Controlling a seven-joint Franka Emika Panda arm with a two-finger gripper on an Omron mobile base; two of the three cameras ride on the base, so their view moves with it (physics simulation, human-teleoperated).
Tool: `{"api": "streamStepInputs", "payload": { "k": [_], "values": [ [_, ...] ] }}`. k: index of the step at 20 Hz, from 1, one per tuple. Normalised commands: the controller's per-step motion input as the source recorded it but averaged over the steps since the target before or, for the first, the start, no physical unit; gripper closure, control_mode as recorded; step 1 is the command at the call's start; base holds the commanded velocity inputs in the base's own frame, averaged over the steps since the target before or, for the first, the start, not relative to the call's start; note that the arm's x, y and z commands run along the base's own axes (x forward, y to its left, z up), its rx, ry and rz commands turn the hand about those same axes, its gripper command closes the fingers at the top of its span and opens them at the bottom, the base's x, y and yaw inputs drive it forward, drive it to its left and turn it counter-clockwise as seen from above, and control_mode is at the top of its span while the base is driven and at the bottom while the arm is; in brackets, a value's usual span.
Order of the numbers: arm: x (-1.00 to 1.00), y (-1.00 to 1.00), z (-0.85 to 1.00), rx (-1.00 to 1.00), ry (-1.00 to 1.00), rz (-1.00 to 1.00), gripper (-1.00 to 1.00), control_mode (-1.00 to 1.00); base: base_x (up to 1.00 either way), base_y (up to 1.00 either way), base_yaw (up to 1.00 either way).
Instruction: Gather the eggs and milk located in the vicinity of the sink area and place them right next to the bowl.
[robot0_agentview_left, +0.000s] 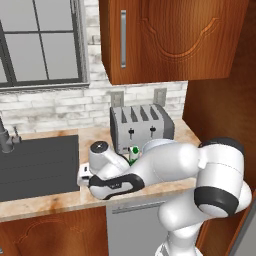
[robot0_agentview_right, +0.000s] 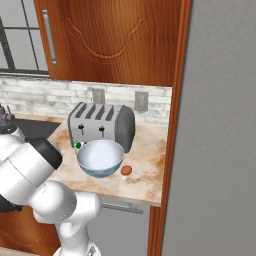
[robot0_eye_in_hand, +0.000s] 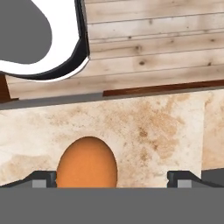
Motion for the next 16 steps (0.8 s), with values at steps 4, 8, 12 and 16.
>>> {"api": "streamStepInputs", "payload": {
  "k": [4, 8, 12, 16],
  "values": [
    [-0.01, -0.16, -0.08, 0.00, 0.00, 0.00, -1.00, -1.00, 0.00, 0.00, 0.00],
    [0.00, -0.20, -0.08, 0.00, 0.00, 0.00, -1.00, -1.00, 0.00, 0.00, 0.00],
    [0.00, -0.08, -0.17, 0.00, 0.00, 0.00, -1.00, -1.00, 0.00, 0.00, 0.00],
    [0.00, 0.00, -0.20, 0.00, 0.00, 0.00, -1.00, -1.00, 0.00, 0.00, 0.00]
  ]
}}
